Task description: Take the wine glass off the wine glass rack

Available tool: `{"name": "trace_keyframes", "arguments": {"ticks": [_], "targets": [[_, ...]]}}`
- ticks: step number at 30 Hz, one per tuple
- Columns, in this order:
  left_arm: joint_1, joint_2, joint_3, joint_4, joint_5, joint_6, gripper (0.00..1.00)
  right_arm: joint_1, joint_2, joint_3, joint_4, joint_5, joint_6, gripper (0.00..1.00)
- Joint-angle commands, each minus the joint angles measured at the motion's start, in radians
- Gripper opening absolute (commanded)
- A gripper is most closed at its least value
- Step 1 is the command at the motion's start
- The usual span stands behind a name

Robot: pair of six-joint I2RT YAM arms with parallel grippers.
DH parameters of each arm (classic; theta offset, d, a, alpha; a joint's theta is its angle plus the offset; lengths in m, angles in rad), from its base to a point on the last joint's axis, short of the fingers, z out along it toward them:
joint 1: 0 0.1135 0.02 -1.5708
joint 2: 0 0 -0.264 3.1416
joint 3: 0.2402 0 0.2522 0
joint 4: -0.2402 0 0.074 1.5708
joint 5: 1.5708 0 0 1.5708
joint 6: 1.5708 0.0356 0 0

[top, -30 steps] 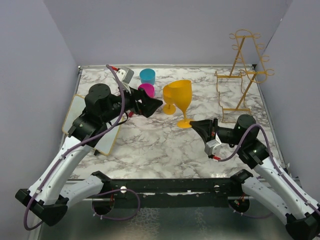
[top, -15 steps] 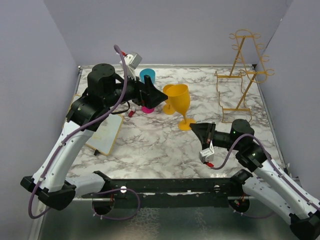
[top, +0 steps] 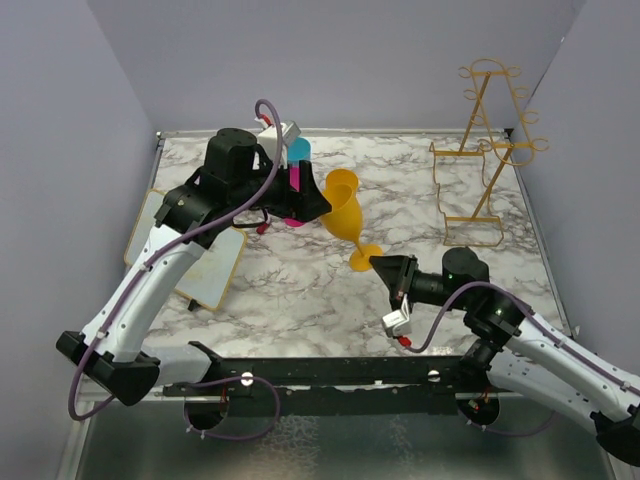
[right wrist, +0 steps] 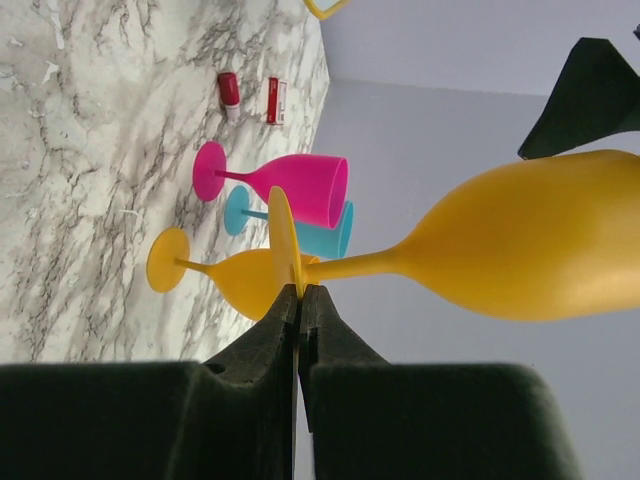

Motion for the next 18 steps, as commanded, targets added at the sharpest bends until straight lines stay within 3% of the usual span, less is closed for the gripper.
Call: {"name": "trace_keyframes", "arguments": {"ticks": [1, 8, 12, 18], "targets": [[0.006, -0.023, -0.031, -0.031, -0.06, 0.03, 0.77, 0.039, 0.001, -0.014, -0.003, 0.08, -0.036, 0.01], [0.008, 0.008, -0.049, -0.039, 0.04, 0.062, 0.68, 0.136, 0.016, -0.041, 0.017, 0.207, -0.078, 0.01], [0.008, 0.01, -0.072, -0.039, 0.095, 0.078, 0.57, 0.182, 0.032, -0.052, 0.025, 0.269, -0.089, 0.01], [0.011, -0.006, -0.13, -0.044, 0.095, 0.093, 0.61, 0.214, 0.022, -0.071, 0.053, 0.298, -0.1, 0.01]]}}
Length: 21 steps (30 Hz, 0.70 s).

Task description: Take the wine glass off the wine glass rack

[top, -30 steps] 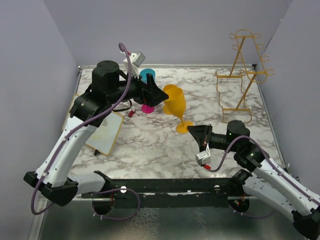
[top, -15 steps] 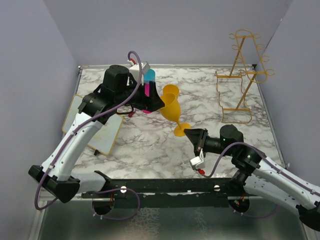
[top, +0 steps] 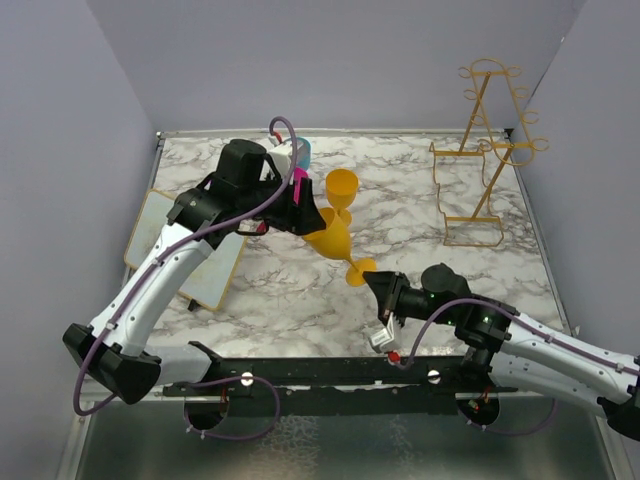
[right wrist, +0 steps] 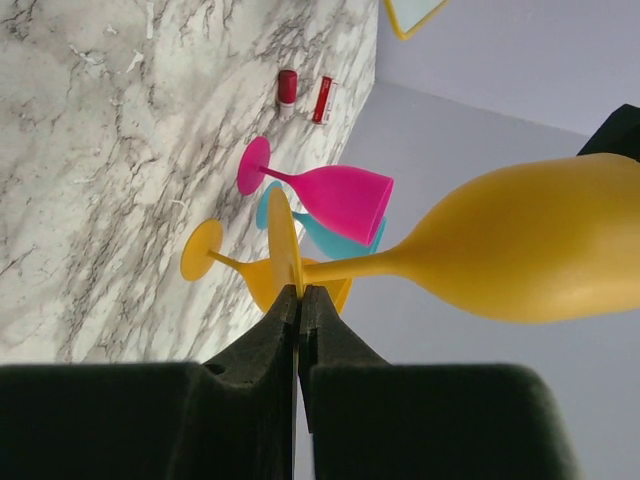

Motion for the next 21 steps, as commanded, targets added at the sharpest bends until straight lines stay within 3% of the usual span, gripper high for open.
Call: {"name": "trace_keyframes", "arguments": {"ticks": [1, 5, 10, 16, 21], "targets": [[0.003, -0.017, -0.037, -0.017, 0.036, 0.03, 0.62, 0.019, -0.011, -0.005, 0.057, 0.065, -0.02, 0.01], [0.009, -0.028, -0.053, -0.023, 0.019, 0.043, 0.64, 0.027, -0.019, -0.01, 0.062, 0.064, -0.019, 0.01], [0.032, -0.058, -0.06, -0.019, 0.014, 0.031, 0.59, 0.033, -0.033, -0.023, 0.079, 0.068, -0.016, 0.01], [0.054, -0.062, -0.09, 0.068, 0.203, -0.029, 0.52, 0.043, -0.028, -0.029, 0.094, 0.079, -0.029, 0.01], [0.056, -0.05, -0.119, 0.086, 0.254, -0.034, 0.48, 0.054, -0.033, -0.034, 0.103, 0.094, -0.035, 0.01]]}}
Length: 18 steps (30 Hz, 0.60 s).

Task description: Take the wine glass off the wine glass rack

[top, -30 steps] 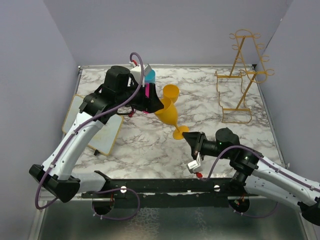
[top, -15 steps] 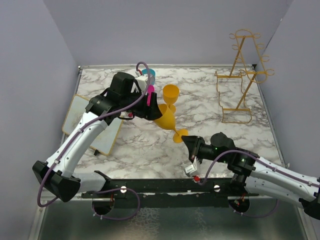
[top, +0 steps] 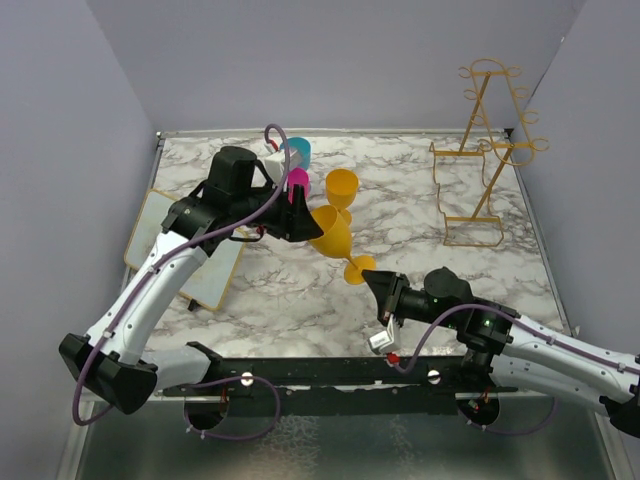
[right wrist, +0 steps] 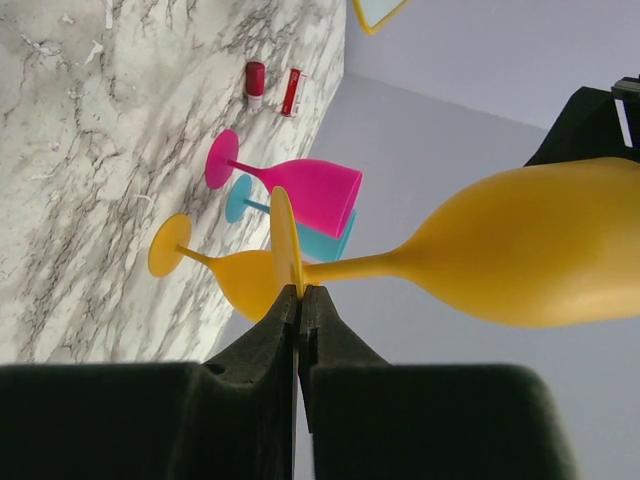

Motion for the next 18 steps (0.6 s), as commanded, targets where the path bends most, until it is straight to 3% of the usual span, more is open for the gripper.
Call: {"name": "trace_keyframes", "arguments": {"ticks": [1, 5, 10, 13, 18], "targets": [[0.004, 0.009, -0.029, 0.037, 0.108, -0.018, 0.46, 0.015, -0.01, -0.014, 0.051, 0.045, -0.016, 0.01], [0.004, 0.011, -0.033, 0.036, 0.097, -0.019, 0.36, 0.022, -0.006, -0.015, 0.048, 0.051, -0.016, 0.01], [0.005, 0.007, -0.016, 0.026, 0.049, -0.015, 0.15, 0.026, 0.012, -0.006, 0.034, 0.063, -0.01, 0.01], [0.005, 0.006, -0.012, 0.022, 0.015, -0.006, 0.0, 0.027, 0.018, -0.006, 0.039, 0.053, -0.002, 0.14], [0.006, 0.002, -0.006, -0.018, -0.086, 0.03, 0.0, 0.027, 0.023, 0.007, 0.026, 0.026, 0.053, 0.39]]}}
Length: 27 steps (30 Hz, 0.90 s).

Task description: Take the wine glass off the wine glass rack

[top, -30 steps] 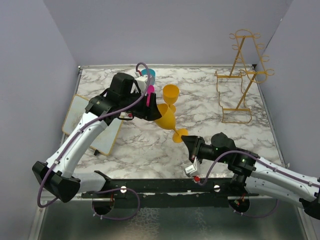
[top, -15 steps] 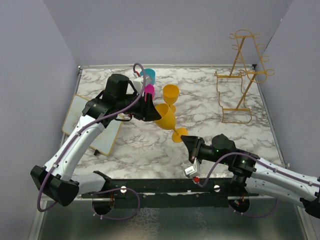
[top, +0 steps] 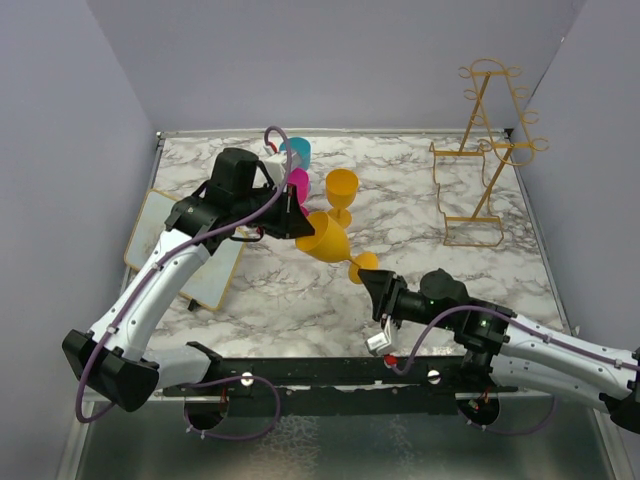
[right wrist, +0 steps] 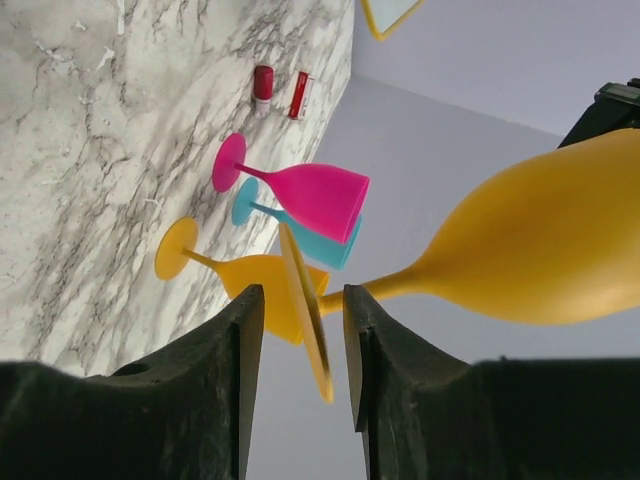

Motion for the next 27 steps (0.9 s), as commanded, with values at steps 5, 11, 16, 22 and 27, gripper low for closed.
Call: {"name": "trace_keyframes", "arguments": {"ticks": [5, 11, 16, 22, 27], "targets": [[-0.004, -0.013, 0.024, -0.079, -0.278, 0.096, 0.0, 0.006, -0.022, 0.046, -0.02, -0.02, 0.166, 1.0], [-0.005, 0.0, -0.031, -0.082, -0.528, 0.126, 0.0, 0.005, 0.01, 0.102, -0.044, 0.056, 0.341, 1.0], [-0.005, 0.06, -0.093, -0.023, -0.624, 0.135, 0.0, 0.005, 0.075, 0.176, 0.044, 0.119, 0.587, 1.0], [-0.004, 0.152, -0.104, 0.027, -0.719, 0.148, 0.0, 0.004, 0.103, 0.203, 0.303, 0.241, 1.012, 1.0], [-0.004, 0.212, -0.109, 0.046, -0.75, 0.171, 0.0, -0.001, 0.142, 0.288, 0.313, 0.405, 1.265, 1.0]]}}
